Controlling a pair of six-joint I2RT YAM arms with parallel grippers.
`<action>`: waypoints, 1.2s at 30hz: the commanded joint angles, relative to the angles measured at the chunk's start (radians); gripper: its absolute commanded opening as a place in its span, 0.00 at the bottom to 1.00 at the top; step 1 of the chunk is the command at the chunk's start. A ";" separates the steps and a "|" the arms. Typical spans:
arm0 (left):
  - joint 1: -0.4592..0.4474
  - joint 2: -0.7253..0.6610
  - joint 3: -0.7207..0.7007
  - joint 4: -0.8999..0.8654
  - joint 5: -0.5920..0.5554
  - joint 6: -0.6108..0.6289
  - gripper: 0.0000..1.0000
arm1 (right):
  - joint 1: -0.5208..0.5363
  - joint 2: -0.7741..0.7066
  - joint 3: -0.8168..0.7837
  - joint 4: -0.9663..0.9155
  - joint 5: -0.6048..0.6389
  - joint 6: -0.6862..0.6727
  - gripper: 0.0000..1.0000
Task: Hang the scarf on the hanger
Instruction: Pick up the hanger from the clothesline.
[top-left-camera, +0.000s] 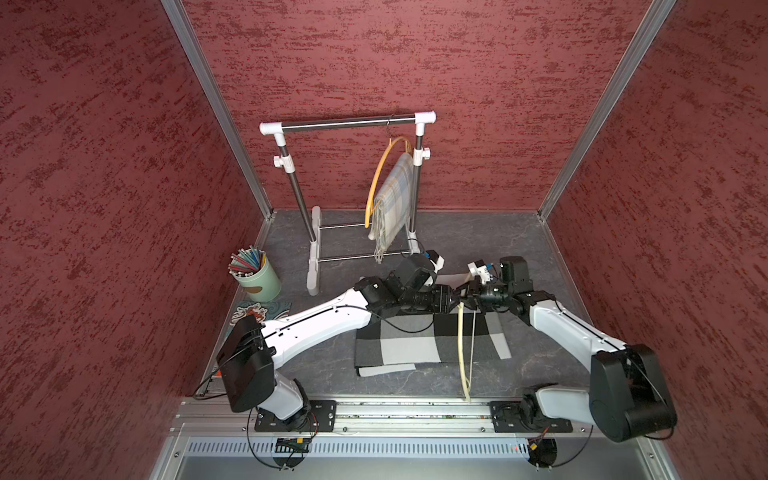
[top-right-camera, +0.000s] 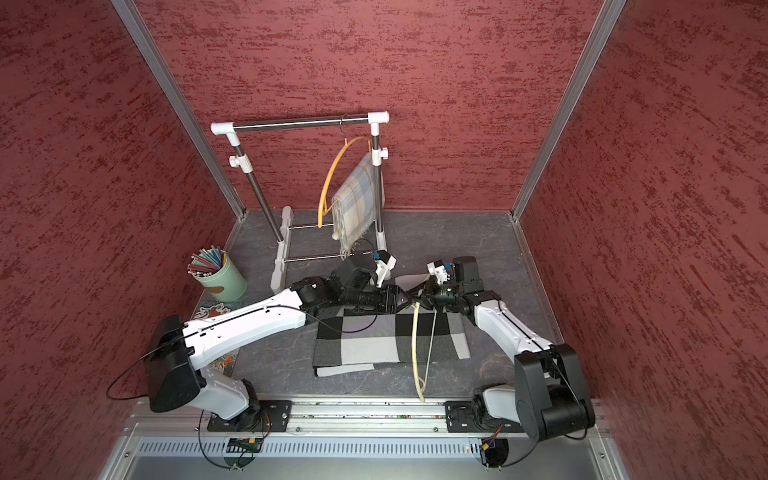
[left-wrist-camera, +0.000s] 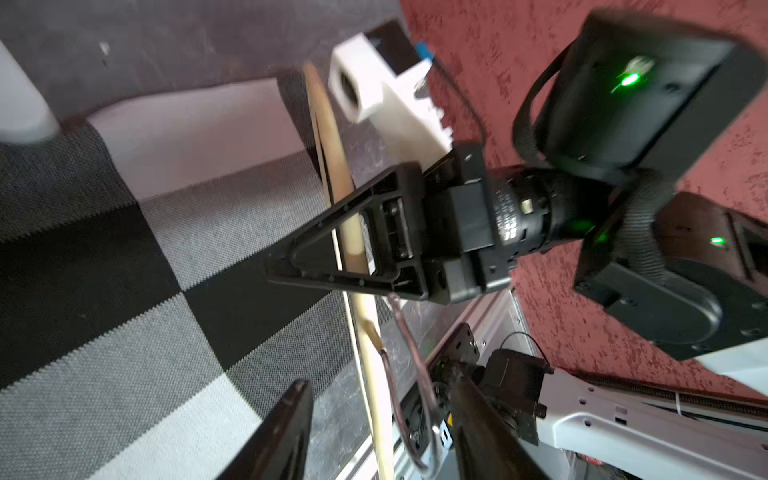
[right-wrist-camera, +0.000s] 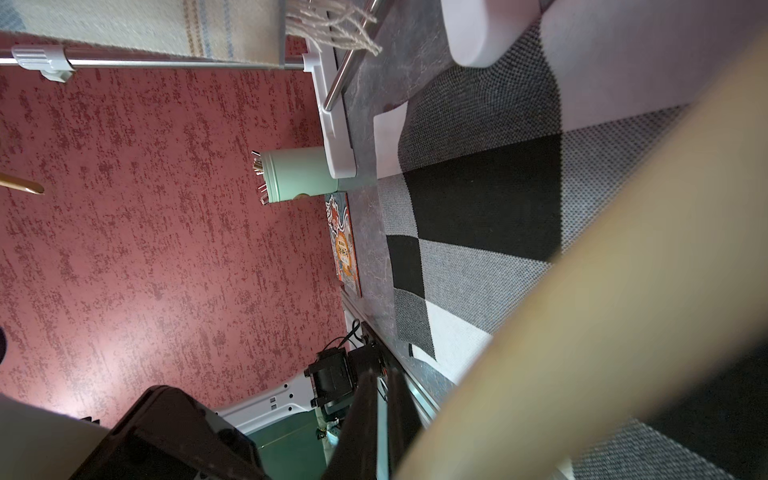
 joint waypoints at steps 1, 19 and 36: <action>0.002 0.038 0.053 -0.068 0.112 0.033 0.51 | 0.014 -0.004 0.039 -0.022 -0.030 -0.028 0.00; -0.024 0.081 0.098 -0.162 -0.049 -0.035 0.43 | 0.039 0.018 0.070 -0.093 -0.026 -0.086 0.00; -0.026 0.074 0.120 -0.178 -0.110 -0.058 0.00 | 0.050 0.022 0.090 -0.122 -0.015 -0.104 0.05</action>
